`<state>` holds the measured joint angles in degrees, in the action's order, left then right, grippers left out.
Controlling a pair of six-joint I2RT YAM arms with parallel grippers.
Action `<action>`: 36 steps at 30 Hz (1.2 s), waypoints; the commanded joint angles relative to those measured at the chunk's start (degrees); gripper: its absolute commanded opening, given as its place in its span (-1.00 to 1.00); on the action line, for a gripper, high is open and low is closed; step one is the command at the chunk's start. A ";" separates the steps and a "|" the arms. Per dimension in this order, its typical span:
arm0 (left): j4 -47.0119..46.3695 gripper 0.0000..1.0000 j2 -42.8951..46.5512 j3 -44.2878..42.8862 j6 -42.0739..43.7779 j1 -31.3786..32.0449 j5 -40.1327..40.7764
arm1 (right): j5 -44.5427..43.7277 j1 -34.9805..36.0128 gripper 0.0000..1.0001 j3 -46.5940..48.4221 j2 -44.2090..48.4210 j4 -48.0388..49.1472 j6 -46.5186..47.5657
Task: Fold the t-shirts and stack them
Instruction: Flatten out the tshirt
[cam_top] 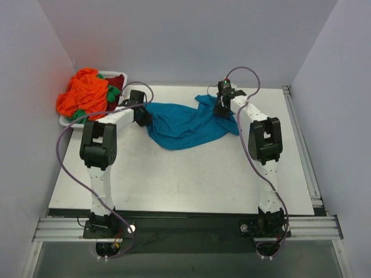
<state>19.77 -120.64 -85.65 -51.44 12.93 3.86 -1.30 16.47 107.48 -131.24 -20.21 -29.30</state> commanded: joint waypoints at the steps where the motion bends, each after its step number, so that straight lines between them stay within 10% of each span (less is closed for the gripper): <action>1: 10.28 -1.00 -2.59 -12.15 4.06 -1.94 -1.05 | 7.61 -2.58 -0.99 9.74 0.19 -4.49 2.14; 9: 8.09 -1.00 14.36 7.75 4.33 -2.29 0.71 | 8.51 -4.08 -1.00 -1.29 17.12 -4.14 2.67; 24: 8.36 -1.00 43.45 40.20 3.45 -3.17 5.63 | 2.71 -6.71 -1.00 -60.67 55.62 4.99 -4.80; 36: 7.74 -1.00 49.27 48.91 3.71 -5.28 6.25 | 8.15 -22.86 -1.00 -75.49 65.23 6.32 -4.63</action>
<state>28.32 -73.30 -37.36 -47.79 8.62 8.99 4.86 -2.13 33.15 -66.94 -14.33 -34.59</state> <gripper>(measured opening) 0.038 0.040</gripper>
